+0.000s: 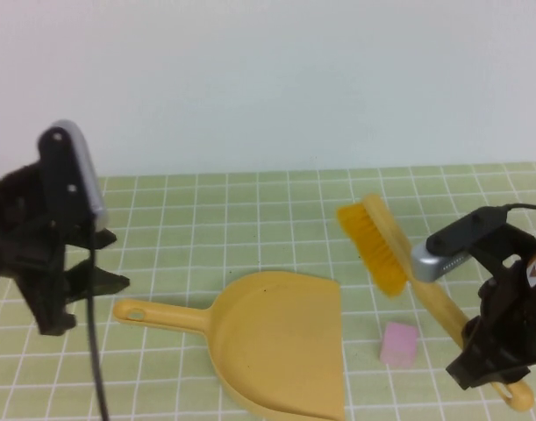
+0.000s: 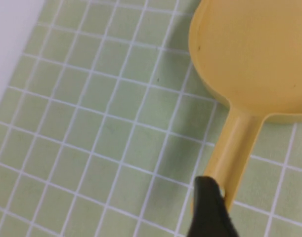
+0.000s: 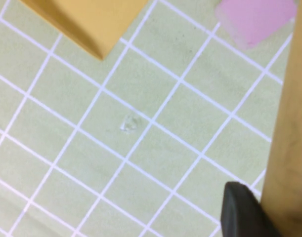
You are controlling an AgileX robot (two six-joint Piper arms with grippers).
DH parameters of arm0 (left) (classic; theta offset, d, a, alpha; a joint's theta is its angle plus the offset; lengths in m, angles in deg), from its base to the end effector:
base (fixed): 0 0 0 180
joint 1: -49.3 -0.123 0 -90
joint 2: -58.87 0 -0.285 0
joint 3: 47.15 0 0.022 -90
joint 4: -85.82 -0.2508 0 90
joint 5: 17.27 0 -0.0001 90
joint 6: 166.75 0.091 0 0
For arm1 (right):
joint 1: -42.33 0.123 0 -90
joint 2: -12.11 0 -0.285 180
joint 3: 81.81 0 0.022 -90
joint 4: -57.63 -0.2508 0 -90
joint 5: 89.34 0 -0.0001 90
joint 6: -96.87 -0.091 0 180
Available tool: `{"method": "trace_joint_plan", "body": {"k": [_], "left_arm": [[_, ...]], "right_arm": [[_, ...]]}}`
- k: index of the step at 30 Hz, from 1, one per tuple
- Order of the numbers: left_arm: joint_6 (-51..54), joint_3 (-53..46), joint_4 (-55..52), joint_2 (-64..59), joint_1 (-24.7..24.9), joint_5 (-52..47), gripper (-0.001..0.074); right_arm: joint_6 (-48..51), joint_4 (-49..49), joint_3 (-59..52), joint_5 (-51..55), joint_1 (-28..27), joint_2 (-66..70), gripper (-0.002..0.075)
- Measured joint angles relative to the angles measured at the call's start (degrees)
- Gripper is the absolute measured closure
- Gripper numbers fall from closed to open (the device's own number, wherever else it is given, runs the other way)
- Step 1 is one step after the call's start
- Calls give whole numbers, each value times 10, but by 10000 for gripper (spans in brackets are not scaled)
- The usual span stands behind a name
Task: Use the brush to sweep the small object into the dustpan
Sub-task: Pick up the dustpan from the table, then sweep the small ball
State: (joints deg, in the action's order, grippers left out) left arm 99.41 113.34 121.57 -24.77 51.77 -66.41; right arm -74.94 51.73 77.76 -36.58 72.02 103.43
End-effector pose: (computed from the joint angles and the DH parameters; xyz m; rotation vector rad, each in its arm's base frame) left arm 0.2609 -0.0515 0.3026 1.4123 1.9627 -0.1337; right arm 0.2326 0.1412 0.2481 -0.8666 2.7530 0.2015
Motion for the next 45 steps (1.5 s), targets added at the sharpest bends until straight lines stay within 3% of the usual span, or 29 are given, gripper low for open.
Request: {"method": "trace_joint_plan", "body": {"k": [6, 11, 16, 23, 29, 33, 38, 45], "left_arm": [[-5, 0, -31, -80, 45, 66, 345], [-133, 0, -111, -147, 80, 115, 279], [-137, 0, -152, -188, 116, 131, 222], [-139, 1, -230, -220, 157, 174, 217], [-142, 1, -252, -241, 161, 197, 222], [-122, 1, -272, -244, 161, 200, 296], [-100, 1, -289, -244, 164, 209, 493], [-154, 1, -299, -244, 199, 237, 524]], "right_arm": [[-16, 5, -15, -6, 0, 0, 729], [-33, 5, -15, -5, 0, 0, 729], [-43, 12, -15, 2, 0, 0, 729], [-64, 15, -15, 7, 0, 0, 729], [-135, 88, -15, 53, 0, 0, 729], [-146, 116, -15, 76, 0, 6, 729], [-167, 106, -16, 51, 0, 49, 729], [-210, 123, -16, 42, 0, 118, 729]]}}
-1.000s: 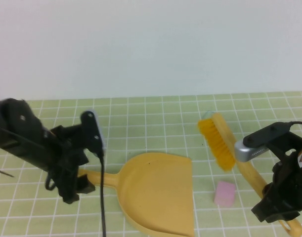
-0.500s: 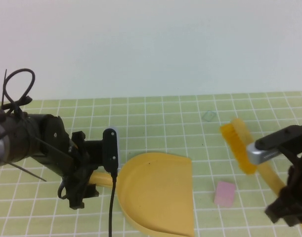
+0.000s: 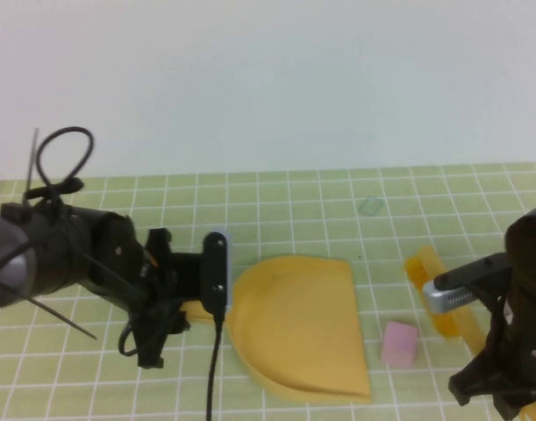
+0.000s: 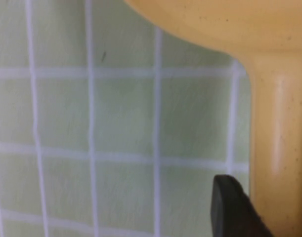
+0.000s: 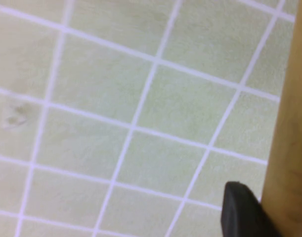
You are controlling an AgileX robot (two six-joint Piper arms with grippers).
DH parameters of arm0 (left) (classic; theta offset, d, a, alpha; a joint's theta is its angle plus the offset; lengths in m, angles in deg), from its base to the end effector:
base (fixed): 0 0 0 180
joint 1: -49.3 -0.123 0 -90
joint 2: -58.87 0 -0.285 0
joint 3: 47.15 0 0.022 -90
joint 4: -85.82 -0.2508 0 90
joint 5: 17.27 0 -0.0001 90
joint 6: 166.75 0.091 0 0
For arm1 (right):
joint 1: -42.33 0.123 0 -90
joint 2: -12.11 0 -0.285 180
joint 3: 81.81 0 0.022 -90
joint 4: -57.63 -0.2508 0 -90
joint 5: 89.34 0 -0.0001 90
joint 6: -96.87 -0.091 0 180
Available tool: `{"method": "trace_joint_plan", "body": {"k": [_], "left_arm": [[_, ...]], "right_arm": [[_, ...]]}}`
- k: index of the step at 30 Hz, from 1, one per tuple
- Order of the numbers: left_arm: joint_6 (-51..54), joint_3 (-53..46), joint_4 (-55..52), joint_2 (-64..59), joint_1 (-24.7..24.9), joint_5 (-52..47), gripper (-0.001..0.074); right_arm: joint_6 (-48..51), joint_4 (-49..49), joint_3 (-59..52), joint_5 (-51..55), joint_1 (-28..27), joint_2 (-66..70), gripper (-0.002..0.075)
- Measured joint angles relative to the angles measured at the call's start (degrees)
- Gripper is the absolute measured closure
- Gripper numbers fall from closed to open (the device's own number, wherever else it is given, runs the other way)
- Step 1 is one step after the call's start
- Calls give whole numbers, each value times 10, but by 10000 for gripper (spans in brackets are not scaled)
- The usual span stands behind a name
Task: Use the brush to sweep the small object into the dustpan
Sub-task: Sweep the small ball
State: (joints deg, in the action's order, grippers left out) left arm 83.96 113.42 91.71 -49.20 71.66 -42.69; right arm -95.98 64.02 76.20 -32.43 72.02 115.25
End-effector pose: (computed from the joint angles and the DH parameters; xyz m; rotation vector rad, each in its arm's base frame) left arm 0.3150 -0.1339 0.1778 1.8665 1.9208 0.1827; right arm 0.2470 0.1311 0.1837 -0.5563 3.0877 -0.1553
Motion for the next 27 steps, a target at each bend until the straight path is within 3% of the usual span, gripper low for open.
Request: {"method": "trace_joint_plan", "body": {"k": [4, 12, 16, 20, 27], "left_arm": [[-3, 0, -19, 0, 27, 0, 524], [-28, 0, -27, 0, 38, -6, 525], [-36, 0, -35, 0, 38, -6, 525], [-38, 0, -47, 0, 38, -4, 525], [-38, 0, -59, 0, 38, 5, 525]], "right_arm": [[-7, -14, 0, -4, 1, 30, 729], [73, -224, 18, -66, 13, 20, 729], [99, -262, 58, -43, 25, -7, 729], [111, -235, 105, 19, 24, -33, 729], [34, -23, 132, 116, 12, -55, 729]]}}
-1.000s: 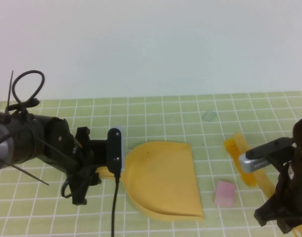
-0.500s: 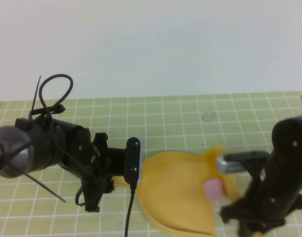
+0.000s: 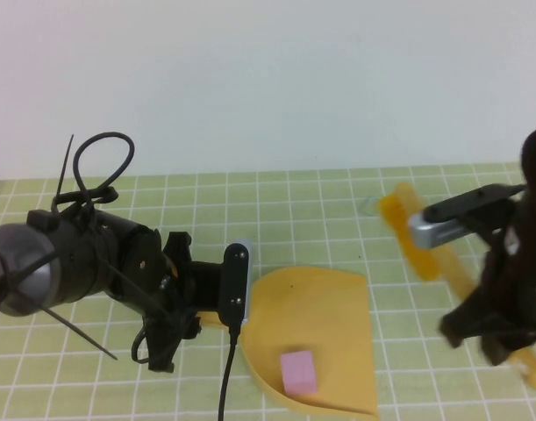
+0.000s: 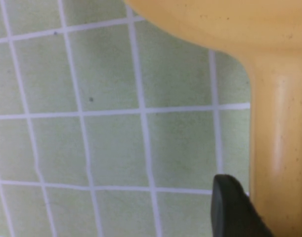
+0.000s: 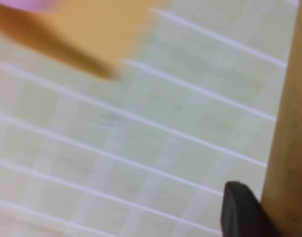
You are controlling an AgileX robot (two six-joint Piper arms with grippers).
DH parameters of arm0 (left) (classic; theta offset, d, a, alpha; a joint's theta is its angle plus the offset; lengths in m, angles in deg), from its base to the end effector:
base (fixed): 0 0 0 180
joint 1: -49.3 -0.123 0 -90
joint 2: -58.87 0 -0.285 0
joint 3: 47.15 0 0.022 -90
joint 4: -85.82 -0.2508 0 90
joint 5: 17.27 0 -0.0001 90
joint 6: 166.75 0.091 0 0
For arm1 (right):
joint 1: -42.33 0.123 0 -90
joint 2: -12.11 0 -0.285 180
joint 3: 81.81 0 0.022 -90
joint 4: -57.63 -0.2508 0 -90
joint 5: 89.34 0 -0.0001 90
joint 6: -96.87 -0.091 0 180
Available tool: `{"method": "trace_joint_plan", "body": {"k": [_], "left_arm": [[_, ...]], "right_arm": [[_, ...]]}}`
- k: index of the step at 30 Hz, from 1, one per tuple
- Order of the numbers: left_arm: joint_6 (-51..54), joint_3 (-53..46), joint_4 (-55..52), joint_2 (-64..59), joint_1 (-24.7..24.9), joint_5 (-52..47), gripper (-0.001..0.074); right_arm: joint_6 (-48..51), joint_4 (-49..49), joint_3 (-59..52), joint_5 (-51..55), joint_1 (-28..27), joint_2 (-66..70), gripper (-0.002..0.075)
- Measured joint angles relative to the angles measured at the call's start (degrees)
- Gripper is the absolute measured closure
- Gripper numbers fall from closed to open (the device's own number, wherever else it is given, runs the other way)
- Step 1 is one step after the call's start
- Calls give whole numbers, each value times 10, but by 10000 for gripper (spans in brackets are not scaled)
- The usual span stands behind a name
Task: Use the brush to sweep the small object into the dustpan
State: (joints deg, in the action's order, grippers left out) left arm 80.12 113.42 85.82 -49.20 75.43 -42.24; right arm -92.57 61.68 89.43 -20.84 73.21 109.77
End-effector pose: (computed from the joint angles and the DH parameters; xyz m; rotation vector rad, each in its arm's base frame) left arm 0.3077 -0.1509 0.1780 1.9454 1.8461 0.2287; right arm 0.2544 0.1451 0.2652 -0.5988 2.9753 -0.0490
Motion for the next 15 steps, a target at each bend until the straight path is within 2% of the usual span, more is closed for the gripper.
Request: {"method": "trace_joint_plan", "body": {"k": [5, 7, 11, 15], "left_arm": [[-2, 0, -21, 0, 0, 17, 500], [-6, 0, -39, 0, 0, 24, 451], [-14, 0, -53, 1, 0, -3, 299], [-15, 0, -61, 19, 0, -45, 274]], "right_arm": [[51, -47, 0, 21, -46, -1, 729], [73, -81, 0, 16, -67, -1, 729], [119, -138, 0, 5, -102, -1, 729], [126, -144, -3, -9, -126, 0, 729]]}}
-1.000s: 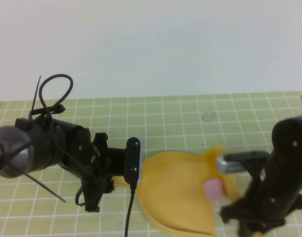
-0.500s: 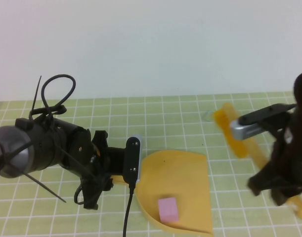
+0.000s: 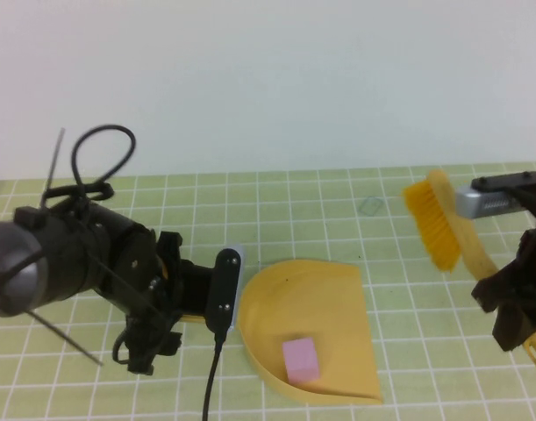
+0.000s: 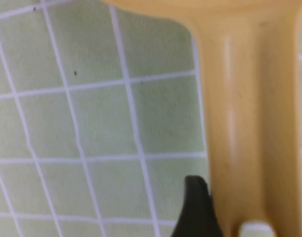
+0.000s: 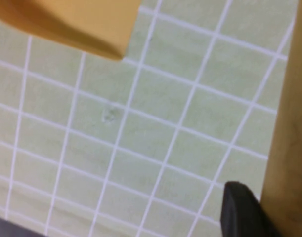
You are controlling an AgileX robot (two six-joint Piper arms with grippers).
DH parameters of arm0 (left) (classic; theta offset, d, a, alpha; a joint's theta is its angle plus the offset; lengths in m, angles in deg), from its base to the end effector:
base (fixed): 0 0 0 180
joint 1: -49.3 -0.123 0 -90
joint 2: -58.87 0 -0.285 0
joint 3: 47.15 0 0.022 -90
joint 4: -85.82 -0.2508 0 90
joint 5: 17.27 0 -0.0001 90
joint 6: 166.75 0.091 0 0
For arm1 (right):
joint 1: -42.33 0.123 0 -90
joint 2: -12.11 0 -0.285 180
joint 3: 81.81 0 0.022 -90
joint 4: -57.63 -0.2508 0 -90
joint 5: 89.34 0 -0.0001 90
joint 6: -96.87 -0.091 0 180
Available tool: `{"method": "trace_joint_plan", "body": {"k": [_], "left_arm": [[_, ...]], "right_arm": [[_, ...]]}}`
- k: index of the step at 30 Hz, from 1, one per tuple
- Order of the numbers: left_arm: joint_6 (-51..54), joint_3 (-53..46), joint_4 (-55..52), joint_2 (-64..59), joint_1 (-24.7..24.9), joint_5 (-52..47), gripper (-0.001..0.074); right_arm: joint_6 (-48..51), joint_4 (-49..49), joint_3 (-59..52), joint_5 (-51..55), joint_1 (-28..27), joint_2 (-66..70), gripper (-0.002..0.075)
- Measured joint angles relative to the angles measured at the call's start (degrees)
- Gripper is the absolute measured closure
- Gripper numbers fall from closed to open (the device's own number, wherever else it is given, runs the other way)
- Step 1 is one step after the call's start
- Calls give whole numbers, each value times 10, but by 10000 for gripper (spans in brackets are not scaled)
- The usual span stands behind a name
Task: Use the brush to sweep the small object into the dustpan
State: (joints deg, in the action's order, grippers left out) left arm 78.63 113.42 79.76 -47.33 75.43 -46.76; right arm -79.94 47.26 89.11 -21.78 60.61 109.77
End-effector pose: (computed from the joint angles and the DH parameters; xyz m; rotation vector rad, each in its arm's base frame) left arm 0.3024 -0.1431 0.1861 2.0396 1.8323 0.2964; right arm 0.2743 0.1065 0.2650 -0.4771 3.0155 0.2789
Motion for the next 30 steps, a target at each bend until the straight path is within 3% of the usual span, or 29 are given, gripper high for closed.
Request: {"method": "trace_joint_plan", "body": {"k": [9, 13, 15, 17, 20, 26, 30], "left_arm": [[-1, 0, 0, 92, 0, -93, 351], [-61, 0, 9, 145, 0, -122, 386], [-91, 0, 28, 176, 0, -123, 460], [-96, 0, 46, 213, 0, -130, 585], [-142, 0, 69, 270, 0, -135, 690], [-303, -20, 96, 397, 0, -135, 731], [-359, -61, 122, 480, 0, -133, 735]], "right_arm": [[69, -107, -42, -67, -27, 40, 729], [93, -164, -73, -112, -27, 75, 729], [120, -195, -86, -124, -27, 94, 729], [129, -211, -91, -131, -27, 111, 729], [130, -201, -91, -126, -27, 126, 729], [129, -173, -96, -149, -27, 132, 715], [128, -174, -96, -165, -27, 132, 664]]}}
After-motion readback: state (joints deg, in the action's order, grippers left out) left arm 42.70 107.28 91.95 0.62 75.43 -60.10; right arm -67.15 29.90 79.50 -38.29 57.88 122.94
